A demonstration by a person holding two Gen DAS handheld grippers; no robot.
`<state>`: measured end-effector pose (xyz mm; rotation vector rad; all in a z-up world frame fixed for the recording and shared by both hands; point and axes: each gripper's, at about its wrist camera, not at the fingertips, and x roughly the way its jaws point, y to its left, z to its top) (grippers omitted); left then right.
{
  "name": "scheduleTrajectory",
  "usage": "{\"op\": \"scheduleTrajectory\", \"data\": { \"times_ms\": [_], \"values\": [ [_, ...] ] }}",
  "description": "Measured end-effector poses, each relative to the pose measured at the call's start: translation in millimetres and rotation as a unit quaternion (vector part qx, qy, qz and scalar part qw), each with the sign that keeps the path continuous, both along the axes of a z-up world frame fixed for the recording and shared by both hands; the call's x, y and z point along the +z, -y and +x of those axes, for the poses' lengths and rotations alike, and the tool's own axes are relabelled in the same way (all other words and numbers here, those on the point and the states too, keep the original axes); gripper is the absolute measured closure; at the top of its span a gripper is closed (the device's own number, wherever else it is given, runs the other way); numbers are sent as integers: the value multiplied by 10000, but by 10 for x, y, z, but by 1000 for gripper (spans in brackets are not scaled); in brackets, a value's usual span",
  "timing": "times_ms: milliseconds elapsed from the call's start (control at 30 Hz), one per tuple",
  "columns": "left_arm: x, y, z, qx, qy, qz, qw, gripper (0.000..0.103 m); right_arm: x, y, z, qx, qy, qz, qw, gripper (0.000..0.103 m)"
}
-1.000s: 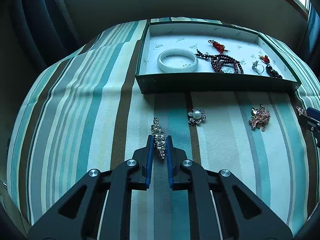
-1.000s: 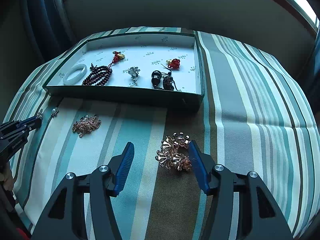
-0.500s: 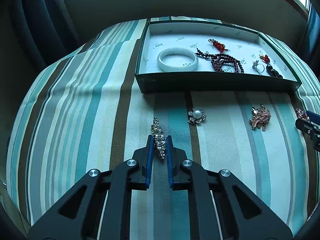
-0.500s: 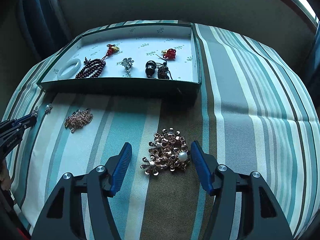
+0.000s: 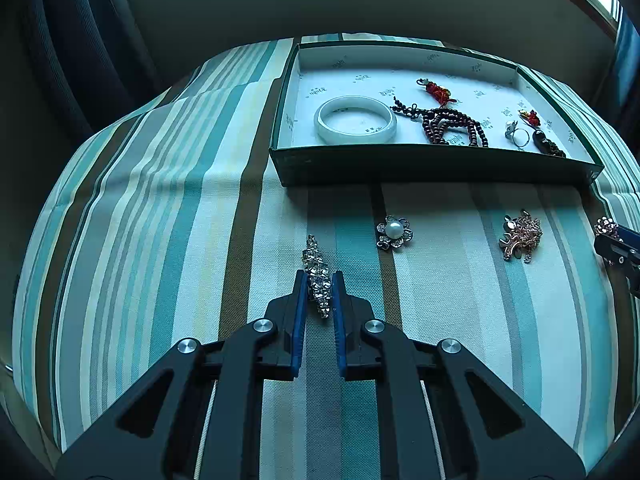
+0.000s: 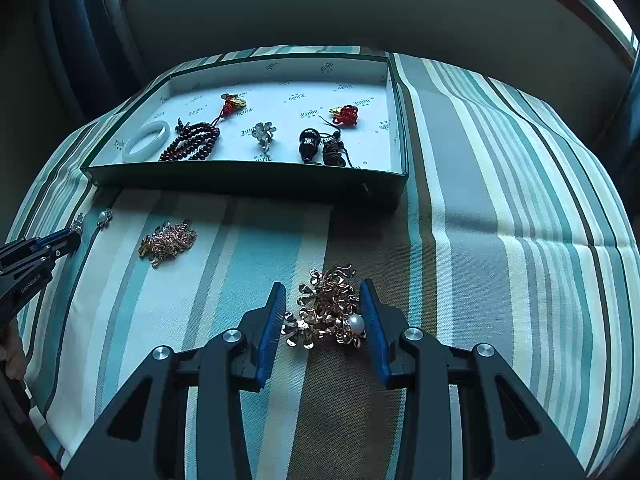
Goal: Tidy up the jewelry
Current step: 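Grasp the rhinestone brooch with the left tool while the right tool regrips the pearl brooch, then carry both brooches into the white box and open both tools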
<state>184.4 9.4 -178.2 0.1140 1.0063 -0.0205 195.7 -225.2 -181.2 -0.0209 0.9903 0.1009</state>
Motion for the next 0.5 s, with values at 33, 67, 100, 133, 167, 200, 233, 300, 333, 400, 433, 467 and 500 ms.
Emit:
{"op": "scheduleTrajectory", "data": {
  "times_ms": [33,67,100,133,167,200,233,300,333,400,433,467,500],
  "values": [
    [-1,1,-1,1,-1,-2,10000,91,9,-1,-2,-7,14,2,10000,64],
    [-1,0,-1,0,0,-4,10000,91,14,-1,-3,-3,16,6,10000,64],
    [-1,1,-2,0,4,-1,10000,91,24,1,-5,-4,29,11,10000,64],
    [-2,2,-3,2,8,2,10000,91,35,1,-5,-7,43,15,10000,64],
    [0,0,1,3,11,0,10000,91,46,1,-8,-9,58,25,10000,64],
    [3,2,2,2,19,1,10000,91,59,0,-5,-8,72,31,10000,64],
    [9,5,5,1,32,1,10000,91,76,2,-4,-5,90,41,10000,64],
    [35,7,12,-4,65,-5,10000,91,109,-7,1,3,126,60,9999,64],
    [51,9,12,-9,86,-10,10000,91,128,-14,4,10,150,67,9999,64],
    [86,21,19,-20,141,-11,9999,91,168,-31,17,24,203,81,9998,64],
    [110,31,25,-32,170,-12,9998,91,191,-37,27,34,226,99,9997,64],
    [130,40,29,-47,198,-14,9998,91,214,-47,39,45,252,116,9996,64],
    [156,52,40,-64,234,-14,9997,91,240,-56,53,54,289,127,9995,64]
  ]
}}
